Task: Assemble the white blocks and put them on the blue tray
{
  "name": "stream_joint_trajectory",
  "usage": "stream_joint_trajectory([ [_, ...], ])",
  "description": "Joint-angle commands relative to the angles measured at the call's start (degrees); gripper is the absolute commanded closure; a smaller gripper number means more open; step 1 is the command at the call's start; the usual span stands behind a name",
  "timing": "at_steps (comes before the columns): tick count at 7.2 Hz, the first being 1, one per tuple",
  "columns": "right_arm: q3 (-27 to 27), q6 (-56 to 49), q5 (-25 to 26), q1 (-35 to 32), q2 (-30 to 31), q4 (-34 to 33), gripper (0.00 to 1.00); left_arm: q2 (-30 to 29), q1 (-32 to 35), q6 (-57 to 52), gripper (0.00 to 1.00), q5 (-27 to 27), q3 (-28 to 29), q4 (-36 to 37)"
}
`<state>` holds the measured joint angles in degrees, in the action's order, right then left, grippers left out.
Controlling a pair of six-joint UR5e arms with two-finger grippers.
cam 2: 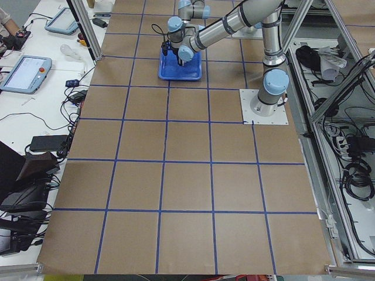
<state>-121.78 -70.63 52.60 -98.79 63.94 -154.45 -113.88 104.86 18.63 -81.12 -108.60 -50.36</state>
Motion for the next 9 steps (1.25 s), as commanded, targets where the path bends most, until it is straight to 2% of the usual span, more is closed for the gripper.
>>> stream_joint_trajectory([
  [1,0.1,0.2,0.0,0.1,0.0,0.0,0.61,0.1,0.6,0.0,1.00,0.1,0.0,0.0],
  [3,0.7,0.4,0.0,0.1,0.0,0.0,0.52,0.4,0.9,0.1,1.00,1.2,-0.1,0.0],
  [5,0.6,2.7,0.2,0.2,0.1,0.2,0.19,0.6,0.9,0.4,1.00,1.5,-0.2,0.0],
  [6,0.7,5.9,0.5,0.2,0.4,0.2,0.09,0.6,0.9,0.4,1.00,1.5,-0.2,0.0],
  [8,0.6,7.3,1.1,0.4,2.1,0.7,0.00,0.6,0.9,0.5,1.00,1.5,-0.2,0.0],
  [9,0.5,11.5,6.4,0.5,4.9,1.2,0.00,0.6,0.9,0.6,1.00,1.5,-0.2,0.0],
])
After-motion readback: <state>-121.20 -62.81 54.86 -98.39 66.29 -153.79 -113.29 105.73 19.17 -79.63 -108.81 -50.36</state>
